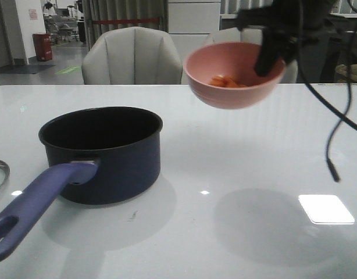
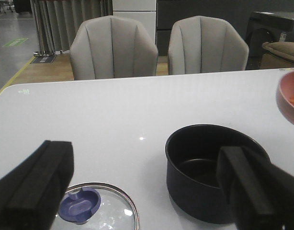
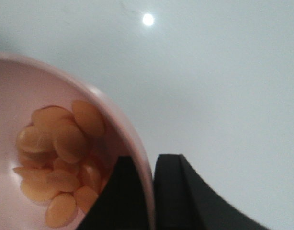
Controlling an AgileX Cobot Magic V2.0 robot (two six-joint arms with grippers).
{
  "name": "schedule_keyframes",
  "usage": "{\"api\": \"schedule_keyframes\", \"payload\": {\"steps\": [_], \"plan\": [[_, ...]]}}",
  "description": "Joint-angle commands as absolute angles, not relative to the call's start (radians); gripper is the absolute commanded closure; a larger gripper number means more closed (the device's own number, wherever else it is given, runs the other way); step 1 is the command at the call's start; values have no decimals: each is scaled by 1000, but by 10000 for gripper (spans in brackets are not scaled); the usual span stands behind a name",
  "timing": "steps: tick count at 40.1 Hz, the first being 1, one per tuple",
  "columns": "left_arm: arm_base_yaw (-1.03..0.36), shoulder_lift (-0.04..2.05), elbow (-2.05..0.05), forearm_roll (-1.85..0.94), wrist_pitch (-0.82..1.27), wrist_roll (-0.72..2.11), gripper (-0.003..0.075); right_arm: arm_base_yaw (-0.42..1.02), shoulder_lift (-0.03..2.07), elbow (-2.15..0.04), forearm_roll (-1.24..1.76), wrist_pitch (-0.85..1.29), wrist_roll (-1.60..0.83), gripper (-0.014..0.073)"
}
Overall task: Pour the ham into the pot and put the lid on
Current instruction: 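Carry the bowl over the pot and tilt it to pour the slices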
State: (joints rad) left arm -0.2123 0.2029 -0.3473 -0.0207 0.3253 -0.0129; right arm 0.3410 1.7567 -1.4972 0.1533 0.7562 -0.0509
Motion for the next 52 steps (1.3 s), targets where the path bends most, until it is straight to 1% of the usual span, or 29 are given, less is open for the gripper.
{"api": "schedule_keyframes", "payload": {"steps": [1, 9, 18, 25, 27, 32, 36, 45, 52], "plan": [[-219, 212, -374, -21, 253, -21, 83, 407, 1704, -1546, 160, 632, -66, 467], [-219, 212, -374, -21, 253, -21, 83, 524, 1707, -1508, 159, 337, -66, 467], [-219, 212, -374, -21, 253, -21, 83, 609, 1720, -1363, 76, -109, -67, 467], [-219, 212, -374, -21, 253, -21, 83, 628, 1746, -1226, -49, -496, -67, 467], [-219, 212, -374, -21, 253, -21, 83, 628, 1757, -1191, -75, -637, -78, 467], [-219, 212, -374, -21, 253, -21, 83, 628, 1786, -1132, -134, -894, -210, 467], [-219, 212, -374, -21, 253, -21, 83, 628, 1810, -1121, -144, -1013, -329, 467], [-219, 212, -374, -21, 253, -21, 83, 638, 1854, -1121, -148, -1150, -611, 467], [-219, 212, -374, -21, 253, -21, 83, 648, 1883, -1121, -163, -1290, -719, 467]]}}
